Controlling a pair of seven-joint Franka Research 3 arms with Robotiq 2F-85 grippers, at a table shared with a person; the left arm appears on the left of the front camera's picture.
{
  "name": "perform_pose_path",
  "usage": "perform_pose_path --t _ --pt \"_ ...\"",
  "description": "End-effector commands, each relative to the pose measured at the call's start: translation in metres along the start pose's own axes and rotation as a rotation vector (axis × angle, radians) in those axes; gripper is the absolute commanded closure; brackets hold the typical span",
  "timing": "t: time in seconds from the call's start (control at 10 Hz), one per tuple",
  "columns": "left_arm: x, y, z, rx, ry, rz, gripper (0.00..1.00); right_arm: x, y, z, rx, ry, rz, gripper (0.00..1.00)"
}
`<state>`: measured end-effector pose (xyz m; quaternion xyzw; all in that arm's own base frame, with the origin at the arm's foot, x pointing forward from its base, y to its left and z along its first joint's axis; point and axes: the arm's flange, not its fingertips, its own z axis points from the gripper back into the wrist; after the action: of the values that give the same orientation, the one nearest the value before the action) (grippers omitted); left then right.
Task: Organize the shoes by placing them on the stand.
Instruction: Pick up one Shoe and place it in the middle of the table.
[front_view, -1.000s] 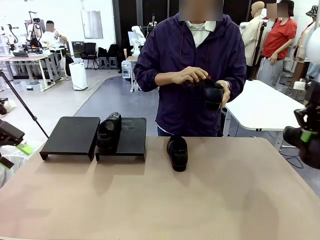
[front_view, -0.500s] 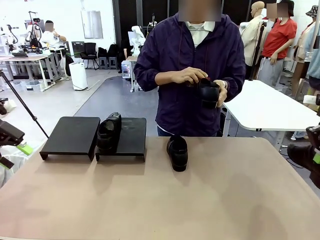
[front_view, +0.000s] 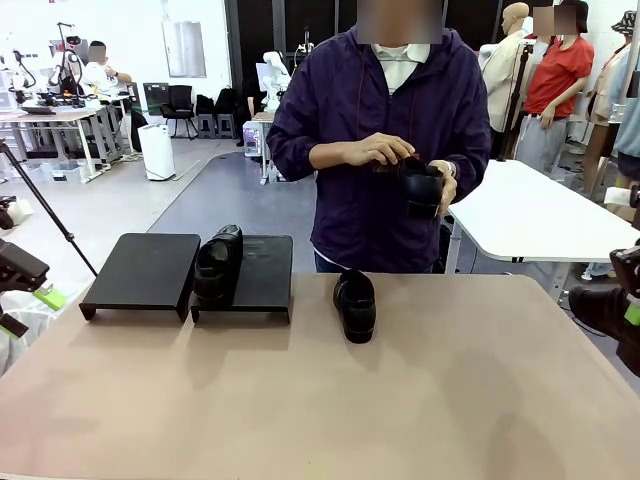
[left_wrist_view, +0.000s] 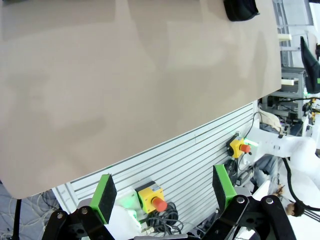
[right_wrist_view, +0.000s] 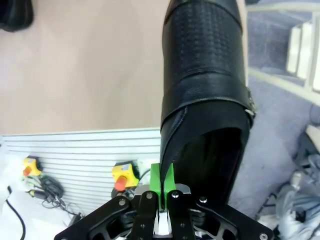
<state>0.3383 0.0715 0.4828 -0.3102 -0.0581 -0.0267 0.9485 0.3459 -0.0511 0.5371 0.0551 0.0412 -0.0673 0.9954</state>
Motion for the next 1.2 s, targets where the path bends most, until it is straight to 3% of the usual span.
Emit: perform_pose_path --t 0.0,0.2,0.5,0.8,1.1 --pt "0.000 -0.001 0.002 -0.019 -0.002 -0.009 0.00 -0.061 0.042 0.012 0.003 -0.052 -0.090 1.00" --pt "0.000 -0.001 0.002 -0.019 -0.002 -0.009 0.00 -0.117 0.090 0.000 0.011 -0.070 -0.118 1.00" --pt "0.000 -0.001 0.002 -0.019 -0.002 -0.009 0.00 -0.154 0.177 -0.027 0.057 0.009 0.051 1.00" --pt "0.000 -0.001 0.002 -0.019 -0.002 -0.009 0.00 -0.158 0.255 -0.067 0.062 0.112 0.118 1.00" --pt "0.000 -0.001 0.002 -0.019 -0.002 -0.009 0.00 -0.135 0.318 -0.115 0.036 0.061 0.121 1.00"
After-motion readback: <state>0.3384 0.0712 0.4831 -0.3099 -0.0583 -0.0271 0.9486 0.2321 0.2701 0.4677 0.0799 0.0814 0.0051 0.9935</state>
